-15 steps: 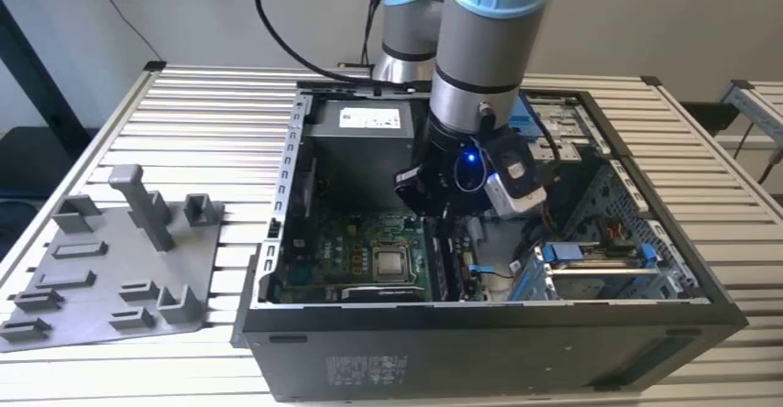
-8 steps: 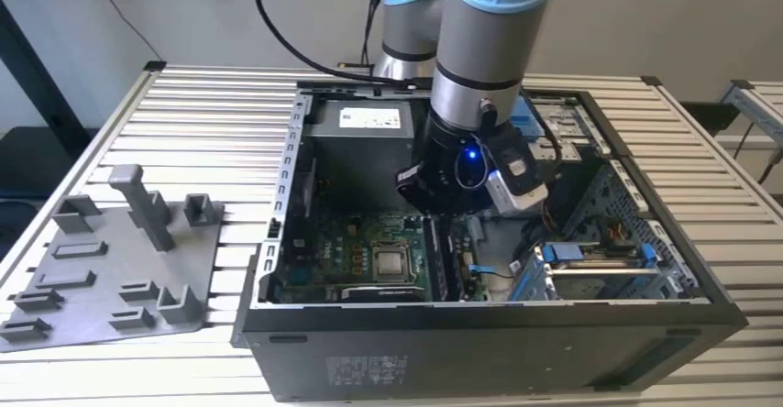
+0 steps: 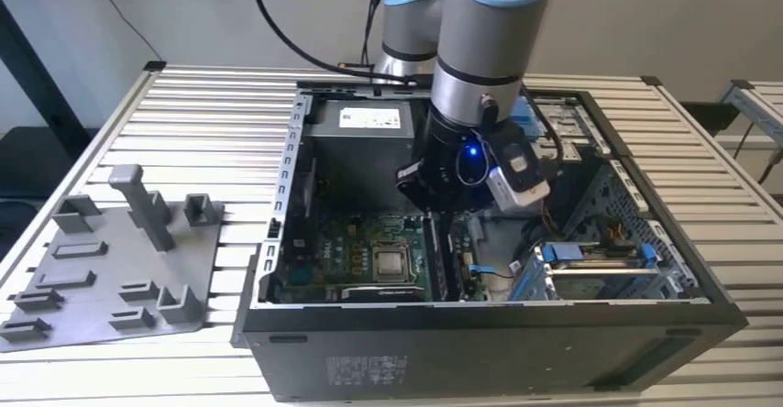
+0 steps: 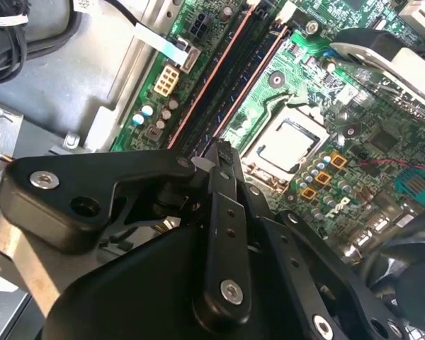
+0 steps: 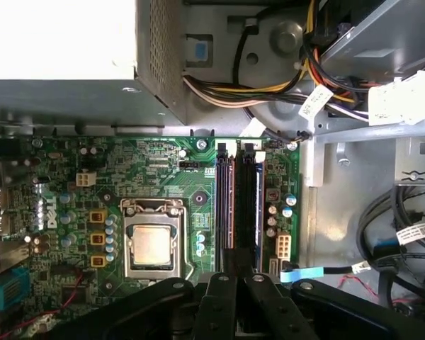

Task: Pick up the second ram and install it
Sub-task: 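Insert the second ram into the second slot, then press down the second ram until it locks into place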

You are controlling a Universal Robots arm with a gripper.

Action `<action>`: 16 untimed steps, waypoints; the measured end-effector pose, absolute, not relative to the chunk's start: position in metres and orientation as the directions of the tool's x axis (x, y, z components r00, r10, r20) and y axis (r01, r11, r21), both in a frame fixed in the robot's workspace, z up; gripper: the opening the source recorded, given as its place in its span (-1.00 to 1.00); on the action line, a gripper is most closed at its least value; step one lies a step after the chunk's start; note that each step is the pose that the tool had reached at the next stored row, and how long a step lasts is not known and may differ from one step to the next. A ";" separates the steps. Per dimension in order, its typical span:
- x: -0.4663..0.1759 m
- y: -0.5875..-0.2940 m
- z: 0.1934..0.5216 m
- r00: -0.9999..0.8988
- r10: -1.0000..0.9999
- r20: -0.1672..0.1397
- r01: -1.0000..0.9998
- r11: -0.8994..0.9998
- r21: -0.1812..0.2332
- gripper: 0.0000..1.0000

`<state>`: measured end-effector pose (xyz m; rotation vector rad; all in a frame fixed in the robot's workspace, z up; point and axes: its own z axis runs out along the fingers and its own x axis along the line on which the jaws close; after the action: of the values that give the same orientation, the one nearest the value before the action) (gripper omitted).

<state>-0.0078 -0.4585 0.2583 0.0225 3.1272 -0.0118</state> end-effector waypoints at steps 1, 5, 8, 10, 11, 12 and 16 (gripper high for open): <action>-0.008 -0.458 0.259 -1.000 0.014 -0.014 0.014 1.000 -0.007 -0.79; -0.008 -0.458 0.261 -1.000 0.014 -0.014 0.014 1.000 -0.008 -0.79; -0.008 -0.458 0.263 -1.000 0.014 -0.014 0.014 1.000 -0.008 -0.79; -0.008 -0.458 0.264 -1.000 0.014 -0.014 0.014 1.000 -0.008 -0.79; -0.008 -0.458 0.264 -1.000 0.014 -0.014 0.014 1.000 -0.008 -0.79; -0.008 -0.458 0.265 -1.000 0.014 -0.014 0.014 1.000 -0.008 -0.79; -0.008 -0.458 0.265 -1.000 0.006 -0.014 0.006 1.000 -0.007 -0.79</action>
<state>-0.0078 -0.4584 0.2653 0.0092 3.1272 -0.0111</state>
